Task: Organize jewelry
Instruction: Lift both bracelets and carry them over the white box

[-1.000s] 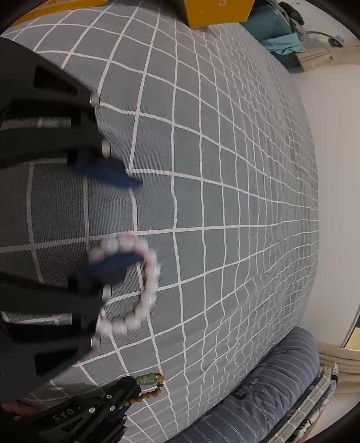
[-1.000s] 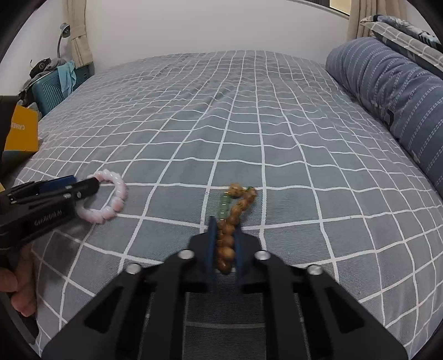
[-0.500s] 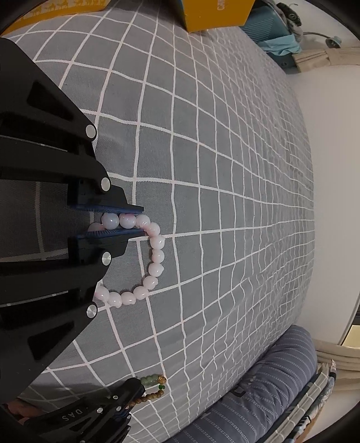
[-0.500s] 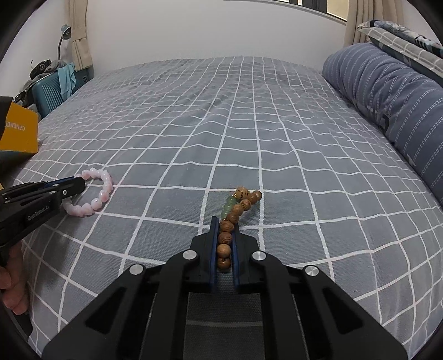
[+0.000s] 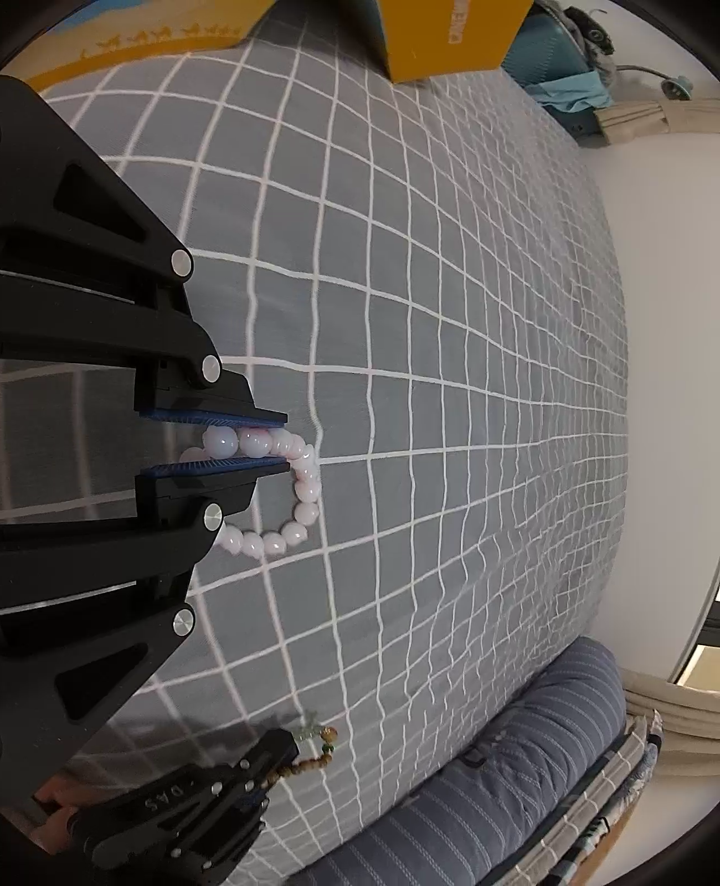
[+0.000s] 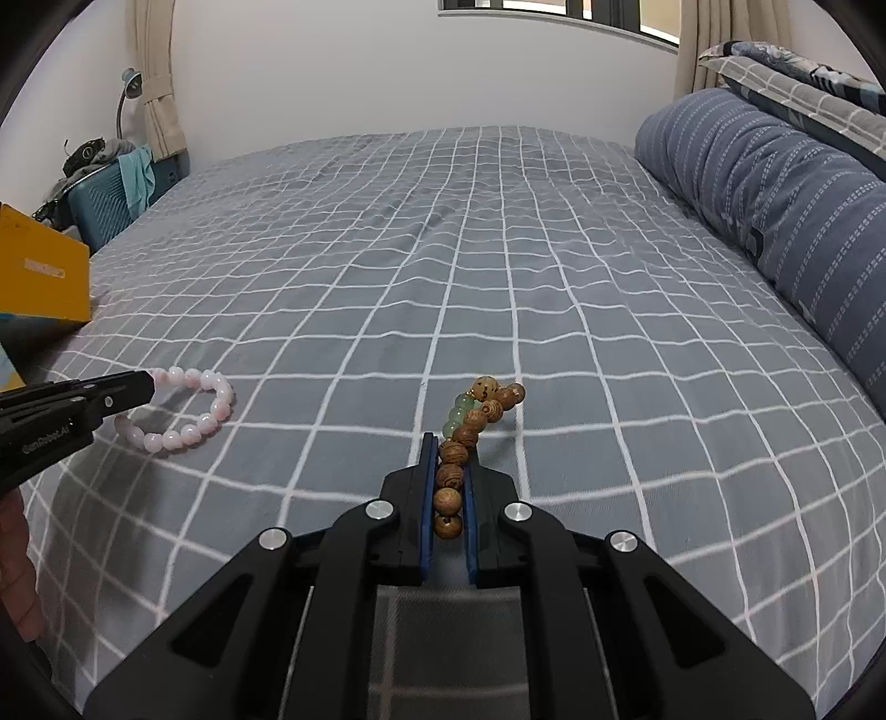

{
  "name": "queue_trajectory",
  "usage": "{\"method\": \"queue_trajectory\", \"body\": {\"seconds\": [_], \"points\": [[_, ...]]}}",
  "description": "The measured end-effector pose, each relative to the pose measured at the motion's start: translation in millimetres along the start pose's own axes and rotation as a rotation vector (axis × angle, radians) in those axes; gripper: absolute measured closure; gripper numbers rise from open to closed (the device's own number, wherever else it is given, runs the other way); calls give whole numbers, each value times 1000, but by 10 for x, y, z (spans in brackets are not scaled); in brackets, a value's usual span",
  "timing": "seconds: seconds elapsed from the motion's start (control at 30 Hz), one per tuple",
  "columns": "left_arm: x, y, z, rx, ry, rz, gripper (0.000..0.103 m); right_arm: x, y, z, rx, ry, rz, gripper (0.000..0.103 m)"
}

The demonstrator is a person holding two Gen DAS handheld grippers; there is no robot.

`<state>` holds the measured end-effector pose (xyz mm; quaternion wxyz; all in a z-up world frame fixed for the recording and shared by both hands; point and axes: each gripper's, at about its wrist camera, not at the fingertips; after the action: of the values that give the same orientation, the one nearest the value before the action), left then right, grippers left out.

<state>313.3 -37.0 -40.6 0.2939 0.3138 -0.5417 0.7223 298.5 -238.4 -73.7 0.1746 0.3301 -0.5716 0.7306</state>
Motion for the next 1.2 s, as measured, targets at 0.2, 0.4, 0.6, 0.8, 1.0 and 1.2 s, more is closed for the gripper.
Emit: {"method": "queue_trajectory", "body": {"seconds": [0.2,0.4,0.6,0.8,1.0,1.2], "points": [[239,132,-69,-5,8,-8,93,119,47,-37,-36,-26,-26,96],[464,230,-151,-6,12,0,93,286,86,-94,-50,-29,-27,96],[651,292,-247,5,27,-8,93,447,95,-152,-55,-36,-19,96],[841,331,-338,7,16,-2,93,662,75,-250,-48,-41,0,96],[1034,373,-398,13,16,-6,93,865,60,-351,-33,-44,9,96],[1221,429,-437,12,18,-3,93,1131,44,-476,-19,-48,16,96]]}}
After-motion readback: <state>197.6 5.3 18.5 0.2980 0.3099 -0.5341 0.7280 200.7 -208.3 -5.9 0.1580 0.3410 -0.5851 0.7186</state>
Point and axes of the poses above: each gripper's, at about its wrist camera, not at the fingertips, and x roughly against the way its jaws point, z to its right, y to its underside, and after that the axes turned 13 degrees about x, right-handed
